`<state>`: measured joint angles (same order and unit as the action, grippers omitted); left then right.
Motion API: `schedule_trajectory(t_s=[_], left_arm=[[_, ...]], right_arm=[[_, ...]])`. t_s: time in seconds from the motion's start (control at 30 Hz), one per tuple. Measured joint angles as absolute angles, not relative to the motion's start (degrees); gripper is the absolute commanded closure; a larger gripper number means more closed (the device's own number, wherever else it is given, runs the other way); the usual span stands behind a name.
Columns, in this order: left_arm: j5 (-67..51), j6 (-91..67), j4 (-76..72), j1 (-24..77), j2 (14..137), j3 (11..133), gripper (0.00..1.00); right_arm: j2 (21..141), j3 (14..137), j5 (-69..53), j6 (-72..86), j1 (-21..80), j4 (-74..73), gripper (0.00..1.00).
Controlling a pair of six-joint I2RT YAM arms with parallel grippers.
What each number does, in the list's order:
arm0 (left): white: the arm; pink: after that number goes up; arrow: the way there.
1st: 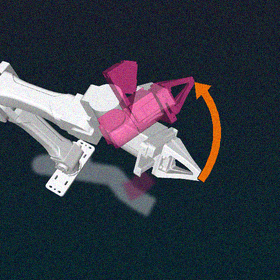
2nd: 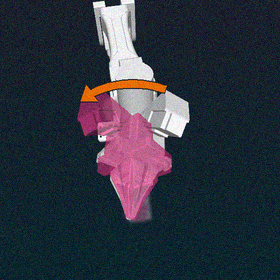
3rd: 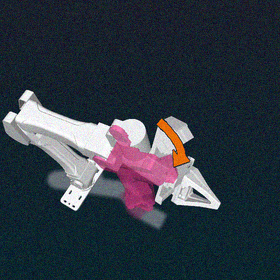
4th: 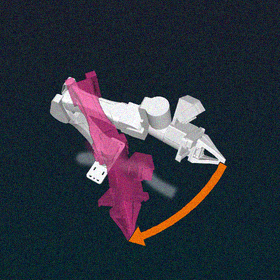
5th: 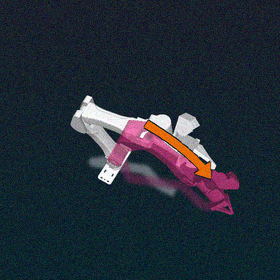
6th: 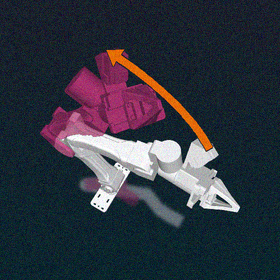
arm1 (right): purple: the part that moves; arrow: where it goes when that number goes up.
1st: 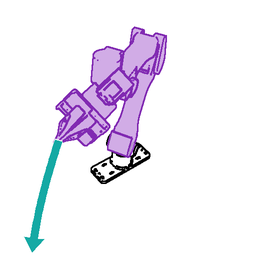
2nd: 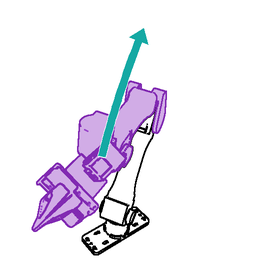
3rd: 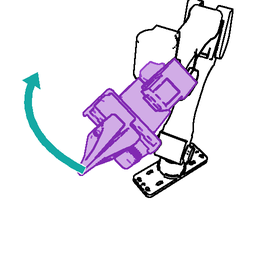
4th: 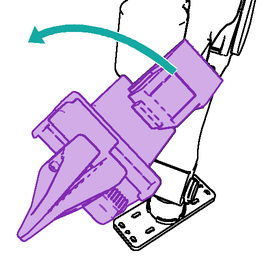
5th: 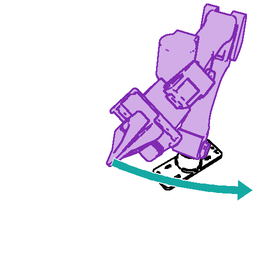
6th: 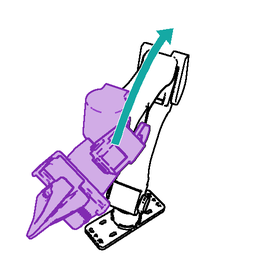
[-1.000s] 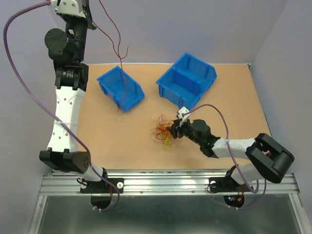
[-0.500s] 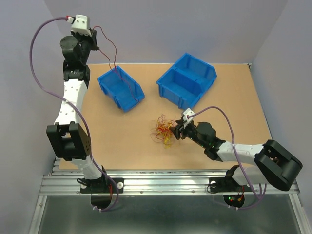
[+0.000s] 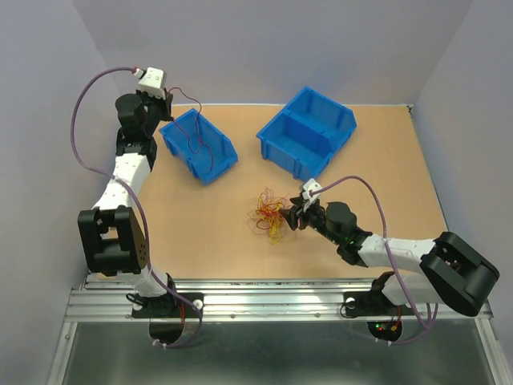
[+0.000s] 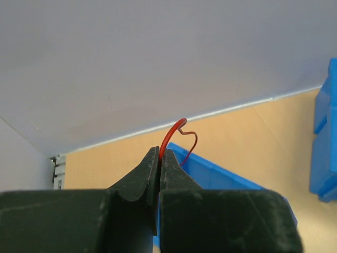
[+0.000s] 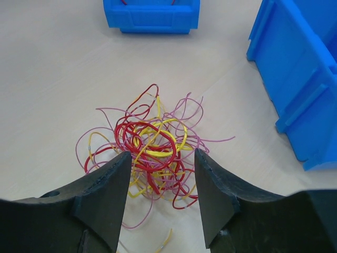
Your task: Untangle the cables
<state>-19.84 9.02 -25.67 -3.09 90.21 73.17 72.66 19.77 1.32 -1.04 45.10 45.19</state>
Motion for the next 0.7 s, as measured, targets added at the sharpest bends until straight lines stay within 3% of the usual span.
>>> schedule_trajectory(t_s=[0.33,0.7], left_arm=[[-21.2,13.5,-25.3,-2.5,86.8,64.6,1.0],[-22.4,19.0,-12.0,0.0,103.2,72.1,1.0]], right_arm=[[72.3,19.7,1.8,-0.8,45.1,45.5,0.44],[71.3,19.6,2.2,-0.3,45.1,45.5,0.44]])
